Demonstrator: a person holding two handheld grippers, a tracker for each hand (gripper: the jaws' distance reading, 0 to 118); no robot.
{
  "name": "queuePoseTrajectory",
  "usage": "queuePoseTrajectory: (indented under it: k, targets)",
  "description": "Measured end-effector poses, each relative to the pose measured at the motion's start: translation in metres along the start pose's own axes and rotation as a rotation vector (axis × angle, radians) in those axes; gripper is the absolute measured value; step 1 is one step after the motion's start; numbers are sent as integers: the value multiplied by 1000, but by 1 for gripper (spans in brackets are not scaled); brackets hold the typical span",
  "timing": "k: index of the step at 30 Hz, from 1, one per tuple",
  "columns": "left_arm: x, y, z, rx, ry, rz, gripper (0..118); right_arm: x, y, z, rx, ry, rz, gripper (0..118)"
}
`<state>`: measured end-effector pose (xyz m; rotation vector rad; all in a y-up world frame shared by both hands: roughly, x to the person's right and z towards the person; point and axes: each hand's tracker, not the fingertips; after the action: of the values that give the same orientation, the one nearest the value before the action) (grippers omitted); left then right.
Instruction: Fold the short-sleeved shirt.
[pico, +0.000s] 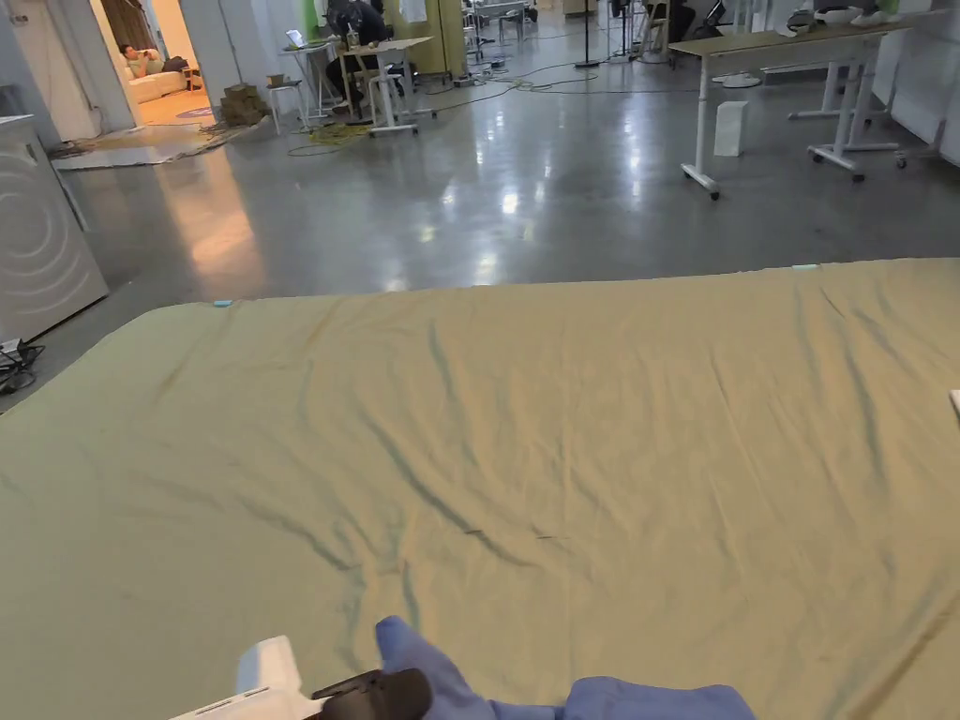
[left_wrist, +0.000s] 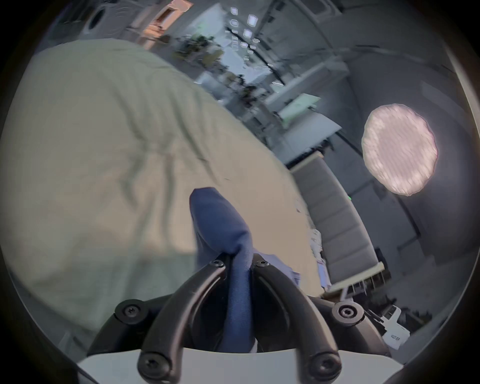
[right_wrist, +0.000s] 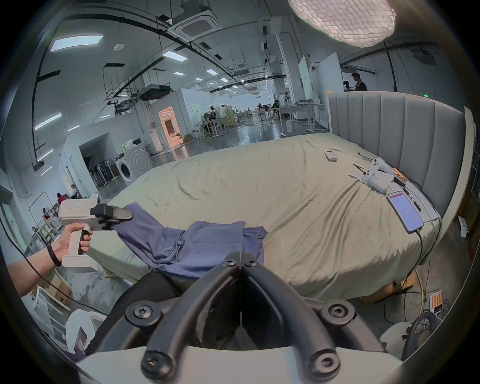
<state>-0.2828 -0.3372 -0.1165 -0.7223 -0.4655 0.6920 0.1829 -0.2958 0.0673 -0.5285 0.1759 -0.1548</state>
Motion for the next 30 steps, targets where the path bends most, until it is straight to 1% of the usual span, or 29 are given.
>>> queuePoseTrajectory:
  k: [2, 3, 6, 9, 11, 13, 14, 15, 16, 17, 18, 20, 21, 22, 23, 24, 25, 26, 27, 28, 29, 30]
  targets:
    - [24, -12, -41, -55, -63, -35, 13, 2, -2, 4, 2, -3, -1, 0]
    - [39, -19, -63, -92, -69, -63, 13, 3, -3, 8, 4, -12, 0, 0]
    - [71, -46, -125, -180, -24, -157, 13, 9, -6, 20, 5, -53, 7, 0]
    - [84, -72, -168, -254, -97, -167, 13, 20, -8, 32, 8, -107, -35, 0]
    - [94, -84, -190, -309, -102, -162, 15, 26, -11, 38, 11, -132, -62, 0]
    - [105, -91, -199, -336, -83, -207, 41, 30, -13, 37, 4, -141, -73, 0]
    - [109, -93, -202, -327, -66, -244, 50, 32, -15, 35, -1, -144, -74, 0]
    - [109, -93, -199, -303, -74, -264, 50, 33, -17, 33, -6, -145, -72, 0]
    - [109, -92, -194, -260, -96, -278, 77, 33, -17, 32, -9, -146, -69, 0]
    - [108, -89, -184, -223, -123, -261, 97, 33, -18, 32, -10, -144, -65, 0]
    - [106, -86, -177, -212, -142, -225, 103, 32, -17, 32, -9, -139, -63, 0]
    - [97, -82, -168, -215, -161, -98, 102, 33, -19, 30, -12, -122, -71, 0]
    - [94, -82, -165, -205, -158, -38, 100, 34, -20, 28, -18, -114, -78, 0]
    - [90, -84, -166, -202, -159, -3, 92, 35, -22, 26, -23, -109, -84, 0]
    - [87, -89, -171, -210, -157, 11, 76, 35, -23, 25, -27, -109, -88, 0]
    - [84, -94, -179, -240, -144, 3, 36, 35, -23, 24, -30, -111, -92, 0]
    - [86, -102, -189, -275, -109, -12, 6, 35, -23, 25, -29, -111, -94, 0]
    - [88, -109, -199, -315, -63, -43, 4, 34, -23, 27, -23, -109, -98, 0]
    - [88, -115, -208, -336, -66, -62, 4, 33, -22, 28, -20, -107, -103, 0]
    - [84, -120, -219, -377, -109, -53, 4, 33, -22, 30, -19, -108, -109, 0]
    - [82, -127, -231, -419, -109, -19, 3, 34, -23, 30, -19, -109, -113, 0]
    - [80, -132, -237, -437, -47, -8, 1, 33, -24, 30, -24, -110, -114, 0]
